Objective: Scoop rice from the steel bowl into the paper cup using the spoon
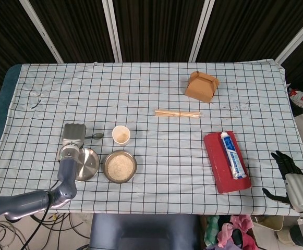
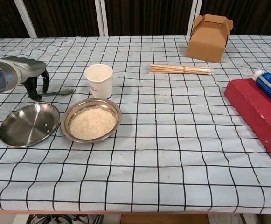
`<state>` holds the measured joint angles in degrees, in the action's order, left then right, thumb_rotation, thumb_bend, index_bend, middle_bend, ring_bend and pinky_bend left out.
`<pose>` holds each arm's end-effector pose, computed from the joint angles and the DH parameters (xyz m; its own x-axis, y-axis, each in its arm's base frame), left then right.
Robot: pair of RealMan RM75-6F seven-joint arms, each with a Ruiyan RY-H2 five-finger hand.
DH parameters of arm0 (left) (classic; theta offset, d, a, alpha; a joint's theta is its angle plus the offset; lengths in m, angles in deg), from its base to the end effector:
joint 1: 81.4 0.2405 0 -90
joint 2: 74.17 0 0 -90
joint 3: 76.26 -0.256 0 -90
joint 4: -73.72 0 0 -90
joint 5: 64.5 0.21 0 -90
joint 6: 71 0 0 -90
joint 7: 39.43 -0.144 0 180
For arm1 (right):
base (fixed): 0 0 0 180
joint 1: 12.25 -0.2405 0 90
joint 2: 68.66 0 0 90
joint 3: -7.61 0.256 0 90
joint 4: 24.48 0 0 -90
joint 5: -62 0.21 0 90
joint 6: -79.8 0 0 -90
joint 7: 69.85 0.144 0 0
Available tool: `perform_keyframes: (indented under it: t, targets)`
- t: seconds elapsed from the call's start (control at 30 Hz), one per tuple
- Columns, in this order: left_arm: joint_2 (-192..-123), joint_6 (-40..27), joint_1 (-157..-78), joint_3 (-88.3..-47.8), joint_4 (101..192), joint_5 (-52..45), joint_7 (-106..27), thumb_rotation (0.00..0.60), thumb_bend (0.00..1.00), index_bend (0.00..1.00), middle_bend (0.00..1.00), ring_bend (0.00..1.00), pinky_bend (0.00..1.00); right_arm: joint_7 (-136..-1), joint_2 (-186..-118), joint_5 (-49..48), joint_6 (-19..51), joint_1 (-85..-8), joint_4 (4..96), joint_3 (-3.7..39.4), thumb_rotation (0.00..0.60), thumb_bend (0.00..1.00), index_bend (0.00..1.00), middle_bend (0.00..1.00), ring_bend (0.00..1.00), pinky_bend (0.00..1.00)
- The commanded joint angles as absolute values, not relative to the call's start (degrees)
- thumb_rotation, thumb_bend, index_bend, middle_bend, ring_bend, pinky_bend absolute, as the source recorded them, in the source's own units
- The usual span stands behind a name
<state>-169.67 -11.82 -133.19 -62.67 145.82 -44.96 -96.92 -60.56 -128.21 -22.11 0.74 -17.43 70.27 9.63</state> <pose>-0.1918 0.3977 -0.0200 0.6608 0.3900 0.6413 0.6889 0.0240 -0.7245 -0.3193 -0.1785 0.1671 0.2721 -0.1120 0.9557 -0.9600 0.0367 0.2777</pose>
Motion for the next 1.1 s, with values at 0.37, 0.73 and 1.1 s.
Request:
perform_keyframes:
  t: [0.37, 0.73, 1.1]
  targets:
    - [-169.6, -11.7, -133.6, -63.2, 145.6, -44.6, -96.4, 0.600, 0.36, 0.50, 1.00, 1.00, 1.00, -60.4, -128.2, -22.0, 0.7, -17.3, 70.4, 9.7, 0.600, 0.16, 0.00, 0.00, 0.00, 0.18]
    - [-169.6, -11.3, -133.6, -63.6, 144.9, -45.6, -96.9, 0.600, 0.36, 0.51, 1.00, 1.00, 1.00, -60.0, -128.1, -22.0, 0.8, -17.3, 70.5, 9.7, 0.600, 0.16, 0.00, 0.00, 0.00, 0.18]
    - [-170.0, -11.9, -133.8, -63.9, 144.2, -45.8, -97.0, 0.600, 0.37, 0.51, 1.00, 1.00, 1.00, -59.9, -128.0, -21.9, 0.8, -17.3, 70.6, 9.8, 0.600, 0.16, 0.00, 0.00, 0.00, 0.18]
